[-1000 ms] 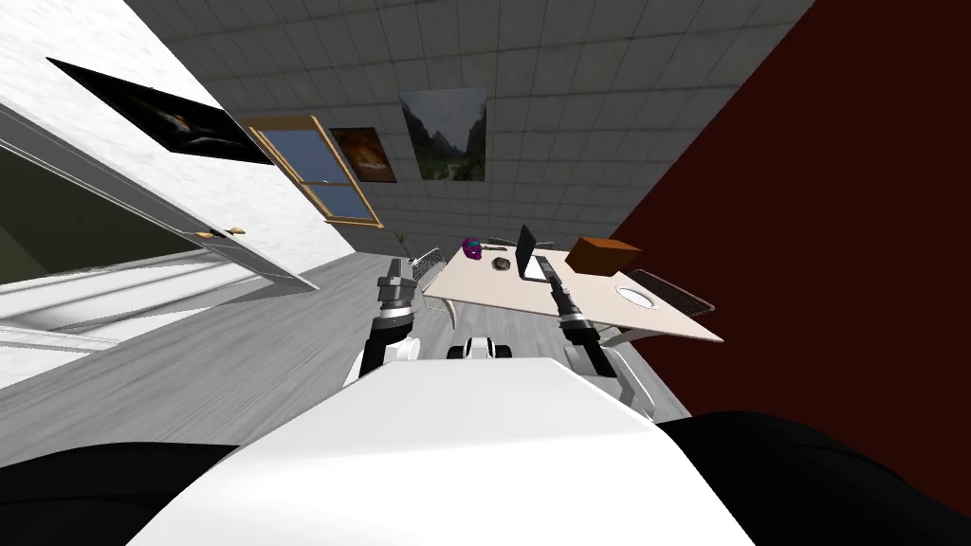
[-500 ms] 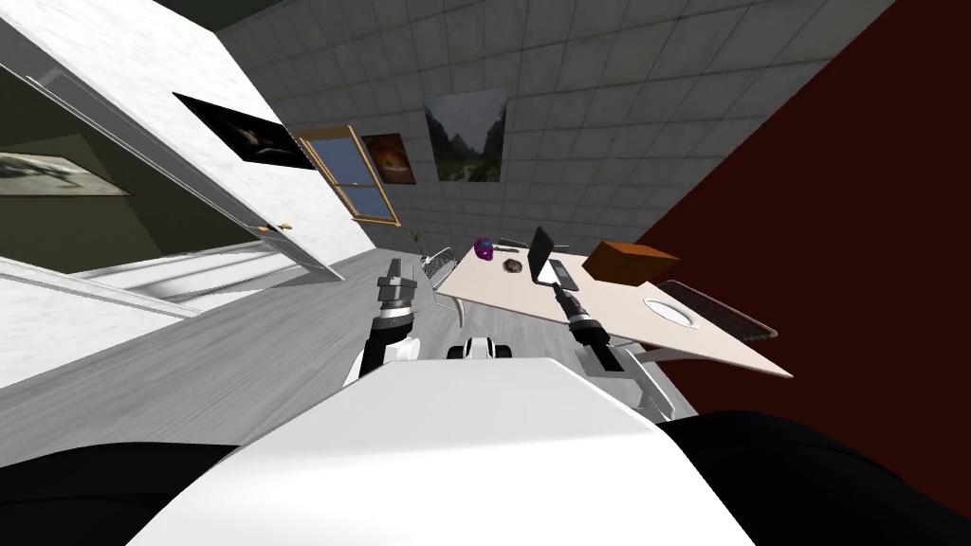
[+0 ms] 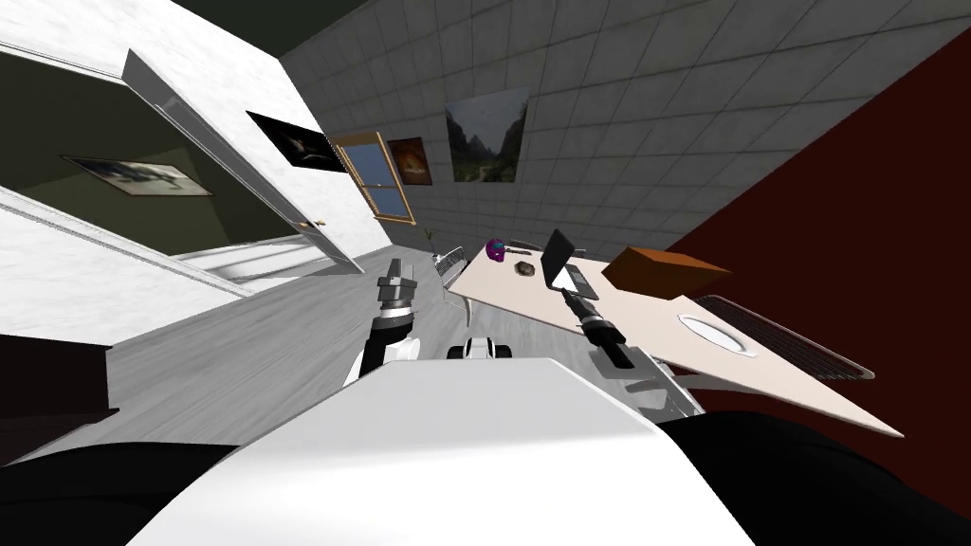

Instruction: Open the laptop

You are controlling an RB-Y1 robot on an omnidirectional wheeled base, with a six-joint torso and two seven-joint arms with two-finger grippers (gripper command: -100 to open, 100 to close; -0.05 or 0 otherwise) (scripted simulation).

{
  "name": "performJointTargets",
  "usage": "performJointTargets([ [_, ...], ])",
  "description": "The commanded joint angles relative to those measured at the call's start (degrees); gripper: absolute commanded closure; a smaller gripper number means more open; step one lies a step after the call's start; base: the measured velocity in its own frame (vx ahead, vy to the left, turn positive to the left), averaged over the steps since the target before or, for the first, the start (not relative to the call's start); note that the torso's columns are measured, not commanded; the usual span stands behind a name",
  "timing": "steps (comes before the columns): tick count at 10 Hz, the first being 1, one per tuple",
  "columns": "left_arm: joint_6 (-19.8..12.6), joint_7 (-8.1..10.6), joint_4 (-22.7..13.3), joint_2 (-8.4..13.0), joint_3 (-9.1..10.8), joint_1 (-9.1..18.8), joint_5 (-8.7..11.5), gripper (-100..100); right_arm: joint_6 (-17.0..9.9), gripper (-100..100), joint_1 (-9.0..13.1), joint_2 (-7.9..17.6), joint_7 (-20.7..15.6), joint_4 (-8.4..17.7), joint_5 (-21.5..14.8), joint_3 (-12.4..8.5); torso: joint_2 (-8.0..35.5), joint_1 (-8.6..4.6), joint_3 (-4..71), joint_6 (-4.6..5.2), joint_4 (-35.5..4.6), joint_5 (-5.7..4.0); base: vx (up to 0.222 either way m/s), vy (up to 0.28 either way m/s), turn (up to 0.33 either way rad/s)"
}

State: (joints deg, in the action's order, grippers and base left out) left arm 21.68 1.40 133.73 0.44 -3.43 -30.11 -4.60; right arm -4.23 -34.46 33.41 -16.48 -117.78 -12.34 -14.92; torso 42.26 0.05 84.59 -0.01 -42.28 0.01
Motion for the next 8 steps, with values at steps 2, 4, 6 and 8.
performJointTargets([
  [2,0.0,0.0,0.0,0.0,0.01,0.0,0.0,0,-5.1,-100,-0.6,4.5,-1.9,3.2,-2.6,-2.2,0.0,-0.11,0.0,0.05,0.0,-0.02,0.024,0.051,0.121],
  [4,0.0,0.0,0.0,0.0,0.0,0.0,0.0,0,-6.8,-100,-0.7,6.3,-2.6,4.7,-3.6,-3.1,0.1,-0.02,0.0,-0.01,0.0,-0.01,0.016,0.062,0.146],
  [6,0.0,0.0,0.0,0.0,0.0,0.0,0.0,0,-10.2,-100,-0.8,9.9,-3.9,7.7,-5.5,-4.9,0.0,-0.08,0.0,-0.02,0.0,-0.02,0.035,0.056,0.19],
  [8,0.0,0.0,0.0,0.0,0.01,0.0,0.0,0,-12.0,-100,-0.9,11.7,-4.5,9.2,-6.4,-5.8,0.0,-0.08,0.0,0.04,0.0,-0.02,0.024,0.045,0.091],
])
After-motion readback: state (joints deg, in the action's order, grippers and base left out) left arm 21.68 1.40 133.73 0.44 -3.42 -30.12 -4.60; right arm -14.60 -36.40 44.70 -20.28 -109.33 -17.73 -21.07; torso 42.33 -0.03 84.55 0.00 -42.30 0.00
